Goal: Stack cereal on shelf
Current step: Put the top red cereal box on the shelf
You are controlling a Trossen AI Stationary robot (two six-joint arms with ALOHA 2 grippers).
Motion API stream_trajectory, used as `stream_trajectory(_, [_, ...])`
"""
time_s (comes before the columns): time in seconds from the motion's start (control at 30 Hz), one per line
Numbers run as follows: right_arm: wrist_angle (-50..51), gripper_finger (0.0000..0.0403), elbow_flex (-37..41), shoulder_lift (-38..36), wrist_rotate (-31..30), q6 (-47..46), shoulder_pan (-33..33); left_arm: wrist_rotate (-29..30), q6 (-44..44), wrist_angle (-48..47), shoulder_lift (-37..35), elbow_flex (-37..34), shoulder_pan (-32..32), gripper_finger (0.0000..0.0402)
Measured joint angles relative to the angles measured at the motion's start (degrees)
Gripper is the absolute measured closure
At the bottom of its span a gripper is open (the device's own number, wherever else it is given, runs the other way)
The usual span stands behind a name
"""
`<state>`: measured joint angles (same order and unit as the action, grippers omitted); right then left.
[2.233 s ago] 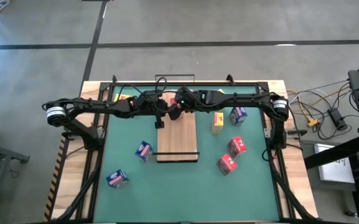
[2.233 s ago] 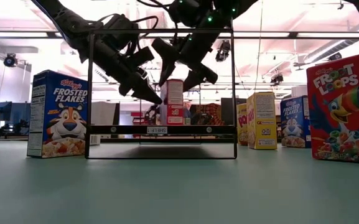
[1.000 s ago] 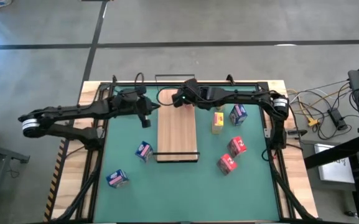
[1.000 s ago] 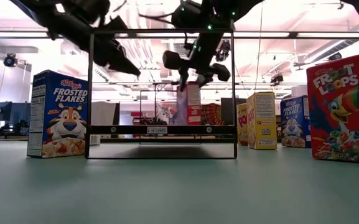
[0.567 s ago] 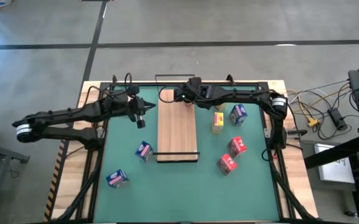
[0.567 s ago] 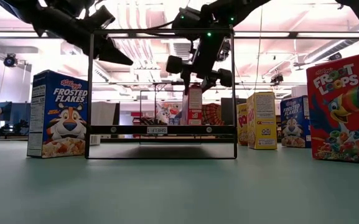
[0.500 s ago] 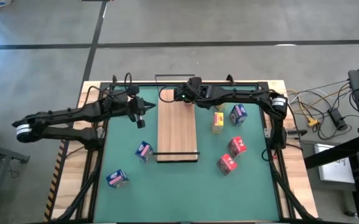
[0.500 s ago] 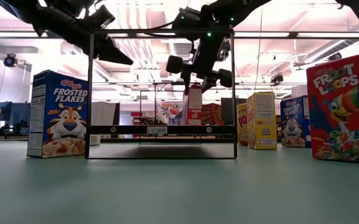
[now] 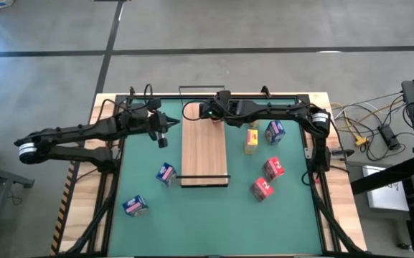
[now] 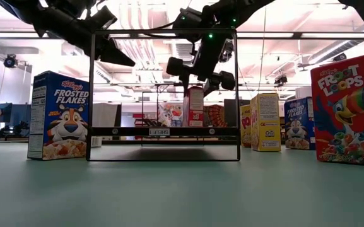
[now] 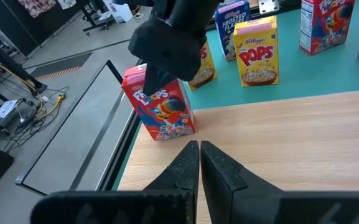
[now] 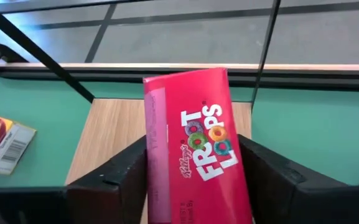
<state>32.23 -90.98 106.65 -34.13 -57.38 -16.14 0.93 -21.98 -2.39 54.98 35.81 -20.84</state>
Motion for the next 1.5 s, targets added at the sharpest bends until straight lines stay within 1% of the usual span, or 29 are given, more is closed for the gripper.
stream_trajectory(0.27, [0.46,0.013,-0.88,0.0,-0.18,1.04,0.0,-0.02,-0.01,0.0,0.0,0.0,0.0,0.0401])
stream_trajectory(0.47, [0.58,0.0104,-1.6,-0.19,-0.28,2.09,0.0,-0.02,-0.01,0.0,0.0,0.0,0.0,0.0401])
stream_trajectory(0.8, [2.11,0.0097,-1.64,-3.56,-0.41,2.74,0.0,-0.04,-0.16,-0.21,0.01,0.0,0.02,0.0401])
stream_trajectory(0.97, [3.0,0.0101,-1.64,-5.05,0.94,4.48,0.13,-0.07,-0.39,-0.45,0.04,0.02,0.02,0.0401])
stream_trajectory(1.07, [6.67,0.0119,-1.64,-6.63,1.56,4.9,0.12,-0.07,-0.42,-0.76,0.04,0.02,0.02,0.0401])
stream_trajectory(1.17, [12.39,0.0153,-1.64,-8.22,1.55,4.06,0.0,-0.08,-0.43,-0.97,0.07,0.02,0.02,0.0401])
stream_trajectory(1.33, [20.69,0.0241,-1.54,-8.77,1.49,1.43,-0.02,-0.09,-0.61,-1.11,0.07,0.02,0.02,0.0402])
stream_trajectory(1.5, [19.77,0.033,-0.64,-6.59,0.54,1.87,0.0,-0.07,-0.62,-1.1,0.07,0.02,0.02,0.0401])
